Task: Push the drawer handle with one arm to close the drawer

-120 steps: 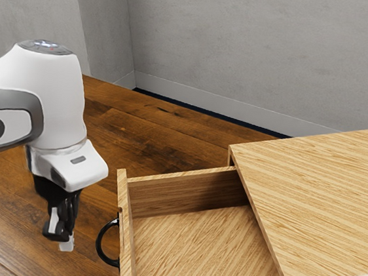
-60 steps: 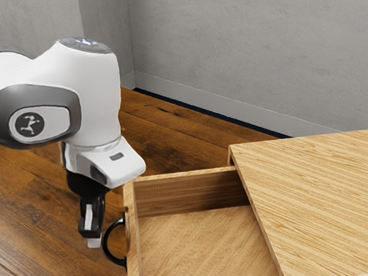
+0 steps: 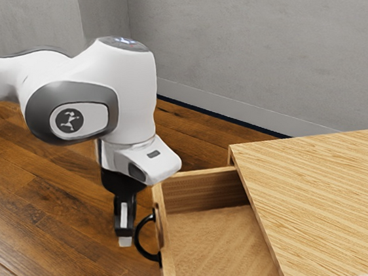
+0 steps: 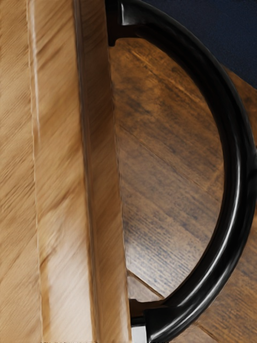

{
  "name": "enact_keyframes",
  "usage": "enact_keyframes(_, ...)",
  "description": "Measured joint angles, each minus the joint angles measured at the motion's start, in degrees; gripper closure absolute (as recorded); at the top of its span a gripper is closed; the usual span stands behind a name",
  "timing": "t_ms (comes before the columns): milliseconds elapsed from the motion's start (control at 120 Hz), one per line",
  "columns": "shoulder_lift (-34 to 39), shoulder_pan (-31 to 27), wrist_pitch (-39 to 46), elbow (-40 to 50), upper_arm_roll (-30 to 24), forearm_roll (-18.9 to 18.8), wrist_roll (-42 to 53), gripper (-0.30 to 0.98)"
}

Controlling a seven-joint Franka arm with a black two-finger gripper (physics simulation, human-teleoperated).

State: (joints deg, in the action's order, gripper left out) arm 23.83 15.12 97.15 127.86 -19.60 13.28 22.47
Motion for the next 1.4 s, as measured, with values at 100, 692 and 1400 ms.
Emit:
enact_keyframes(100,-1.57,0.0,0.3,-1.28,-0.14,-0.08,-0.56,0.79)
enact_keyframes(692,-10.02,-0.01,1.7,-8.52,-2.33,-0.89,-3.07,0.79)
enact_keyframes(1400,-16.91,0.33,3.28,-15.51,-3.58,-2.77,-4.87,0.79)
